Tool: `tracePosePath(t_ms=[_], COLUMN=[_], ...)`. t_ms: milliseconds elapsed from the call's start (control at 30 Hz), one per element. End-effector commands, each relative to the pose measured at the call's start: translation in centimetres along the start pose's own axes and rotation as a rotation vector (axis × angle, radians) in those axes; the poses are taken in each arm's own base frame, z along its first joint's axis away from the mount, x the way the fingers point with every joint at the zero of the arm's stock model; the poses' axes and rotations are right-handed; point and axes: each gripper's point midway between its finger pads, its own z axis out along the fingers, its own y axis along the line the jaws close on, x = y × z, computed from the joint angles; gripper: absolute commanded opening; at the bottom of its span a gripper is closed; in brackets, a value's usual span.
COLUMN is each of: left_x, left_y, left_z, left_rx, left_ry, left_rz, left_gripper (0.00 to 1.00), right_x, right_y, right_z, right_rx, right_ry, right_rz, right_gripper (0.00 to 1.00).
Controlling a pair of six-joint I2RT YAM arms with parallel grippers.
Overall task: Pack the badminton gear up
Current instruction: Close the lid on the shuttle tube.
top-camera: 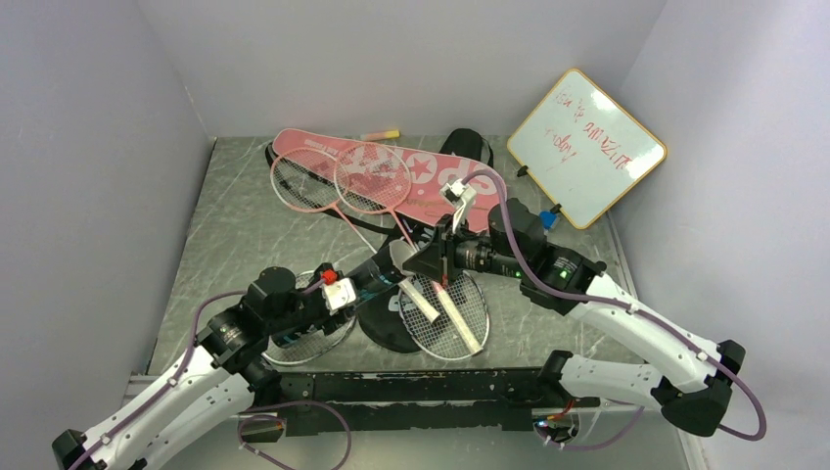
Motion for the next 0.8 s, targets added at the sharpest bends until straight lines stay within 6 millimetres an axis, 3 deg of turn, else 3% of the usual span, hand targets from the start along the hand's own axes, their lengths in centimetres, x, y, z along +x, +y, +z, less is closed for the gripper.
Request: tracePosePath(t_ms=[0,200,433,533,767], left_x=[-6.6,-6.7,-6.4,-6.2,-6.0], left_y=[1.5,0.9,1.1,1.8,4.8], left_z=[-0.7,-0.6,-0.5,-0.5,-0.7], left_rx=[-0.043,-0.009,-0.016,-0.056,-0.221], left_ry=[-0.235,-0.246,-0.228,-0.212,-0.145], left_rz=[0.069,0.082,0.071,0.050,-0.105], left_gripper=[0.36,0.36,0.36,0.36,0.38], right_x=[3.9,1.5,-1.3,-2.2,-5.7], right_y=[-3.1,-2.5,0.6,0.1,-2.6], right_z=[1.0,2.7,3.1,1.8,-5.2], right_rx=[0.126,0.108,-0.014,0.046,0.269], right_ry=[0.127,0.072,0.039,-0.010,-0.313], right_rz=[0.024,0.021,0.012,0.010,0.004], right_gripper=[0.00,0.00,0.00,0.00,0.31])
